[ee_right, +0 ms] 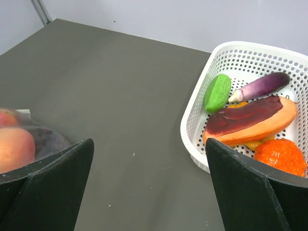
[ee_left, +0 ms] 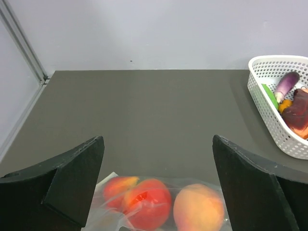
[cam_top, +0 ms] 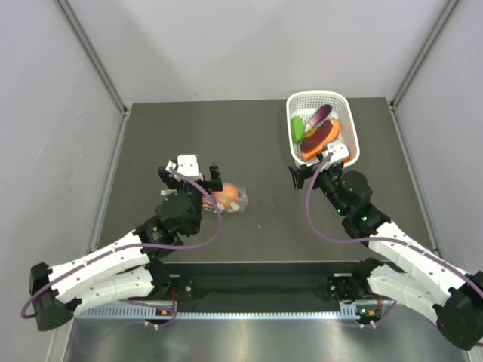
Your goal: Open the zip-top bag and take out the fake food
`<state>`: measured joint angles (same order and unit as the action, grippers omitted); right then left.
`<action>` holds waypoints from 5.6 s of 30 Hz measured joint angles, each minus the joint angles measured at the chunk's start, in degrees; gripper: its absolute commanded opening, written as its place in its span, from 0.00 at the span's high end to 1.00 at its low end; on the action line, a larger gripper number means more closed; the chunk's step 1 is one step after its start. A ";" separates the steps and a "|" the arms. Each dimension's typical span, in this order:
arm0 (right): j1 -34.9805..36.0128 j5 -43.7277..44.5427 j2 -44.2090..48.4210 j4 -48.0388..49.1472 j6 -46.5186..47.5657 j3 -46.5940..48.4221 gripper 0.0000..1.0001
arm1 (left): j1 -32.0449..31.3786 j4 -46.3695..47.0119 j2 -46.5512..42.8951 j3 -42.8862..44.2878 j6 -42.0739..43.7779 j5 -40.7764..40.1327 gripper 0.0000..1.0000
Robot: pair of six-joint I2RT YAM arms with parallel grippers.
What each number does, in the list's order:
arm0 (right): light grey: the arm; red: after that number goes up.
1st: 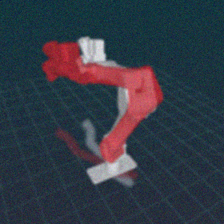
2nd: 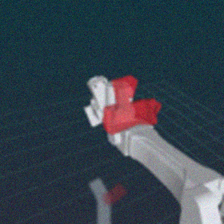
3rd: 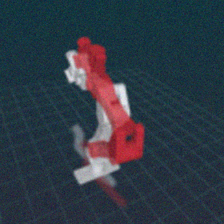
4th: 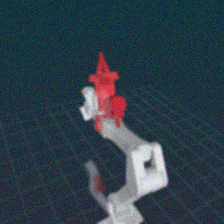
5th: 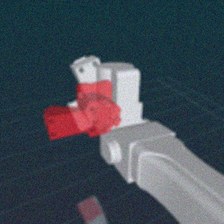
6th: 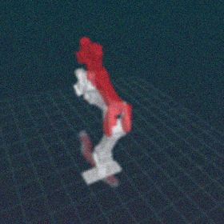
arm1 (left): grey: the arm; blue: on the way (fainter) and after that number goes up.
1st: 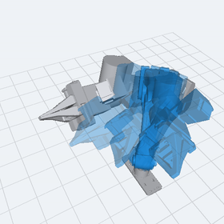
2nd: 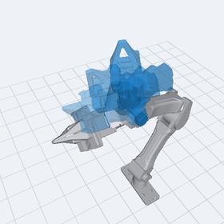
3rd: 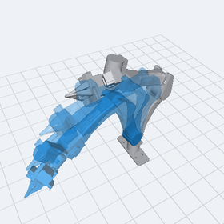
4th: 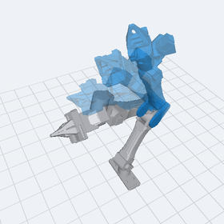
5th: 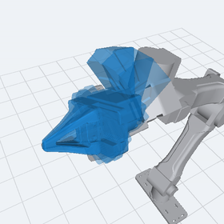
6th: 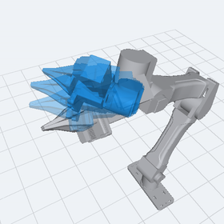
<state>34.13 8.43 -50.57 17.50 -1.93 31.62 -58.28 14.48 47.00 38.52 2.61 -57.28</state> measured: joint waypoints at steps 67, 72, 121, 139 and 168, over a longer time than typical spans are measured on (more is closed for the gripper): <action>0.00 0.26 0.39 -1.70 0.90 0.42 0.00 | 1.09 -45.27 -3.93 -1.09 -55.56 -8.96 0.24; 0.00 -0.50 0.63 -1.73 0.90 0.42 0.00 | 10.84 -38.45 -0.66 -2.29 -50.21 -1.44 0.36; 0.00 -5.42 8.44 -0.37 2.38 -1.64 0.00 | 23.89 -49.57 38.40 46.12 27.58 97.66 0.94; 0.00 -10.67 9.46 0.66 3.23 -4.33 0.00 | 23.69 -39.98 26.40 28.83 23.12 103.95 0.48; 0.00 -9.97 13.62 2.21 4.96 -6.60 0.00 | 8.79 -23.47 33.44 25.77 8.81 62.42 0.97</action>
<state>34.13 -1.54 -36.95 19.70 3.03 25.02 -49.50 -8.99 80.44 64.29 11.42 5.15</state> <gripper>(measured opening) 0.996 0.137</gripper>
